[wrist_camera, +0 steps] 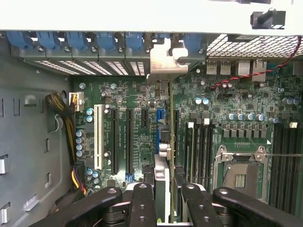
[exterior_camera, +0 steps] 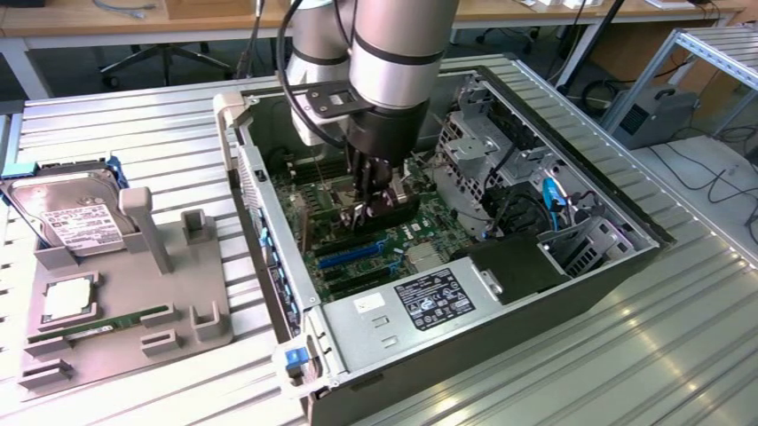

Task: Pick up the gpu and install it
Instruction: 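Insert the gpu into the slot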

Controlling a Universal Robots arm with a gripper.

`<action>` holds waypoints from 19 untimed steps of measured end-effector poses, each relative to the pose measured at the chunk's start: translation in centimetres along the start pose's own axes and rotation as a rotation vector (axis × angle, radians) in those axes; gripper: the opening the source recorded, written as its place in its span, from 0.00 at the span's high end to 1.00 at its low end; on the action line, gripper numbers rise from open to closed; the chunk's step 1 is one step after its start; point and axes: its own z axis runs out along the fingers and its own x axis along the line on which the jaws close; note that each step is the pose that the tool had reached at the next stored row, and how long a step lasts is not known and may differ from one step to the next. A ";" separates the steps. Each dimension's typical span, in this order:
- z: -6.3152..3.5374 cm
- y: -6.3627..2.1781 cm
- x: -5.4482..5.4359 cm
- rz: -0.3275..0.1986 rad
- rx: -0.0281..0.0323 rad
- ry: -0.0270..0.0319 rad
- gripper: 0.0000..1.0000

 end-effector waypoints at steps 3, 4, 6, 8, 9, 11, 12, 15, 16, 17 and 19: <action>0.23 0.24 0.0 0.000 0.0000 0.0000 0.73; 0.29 0.32 0.0 0.000 0.0000 0.0000 0.73; 0.44 0.55 0.0 0.000 0.0000 0.0000 0.73; 0.58 0.80 0.0 0.000 0.0001 -0.0001 0.73; 0.64 0.88 0.0 0.000 0.0001 -0.0001 0.73; 0.75 1.05 0.0 0.000 0.0001 -0.0001 0.73; 0.82 1.10 0.0 0.000 0.0001 -0.0002 0.73; 1.04 1.12 0.0 0.000 0.0000 0.0000 0.73; 1.12 1.12 0.0 0.000 0.0001 -0.0001 0.73; 1.20 1.12 0.0 0.000 0.0001 -0.0001 0.73; 1.32 1.12 0.0 0.000 0.0001 -0.0001 0.73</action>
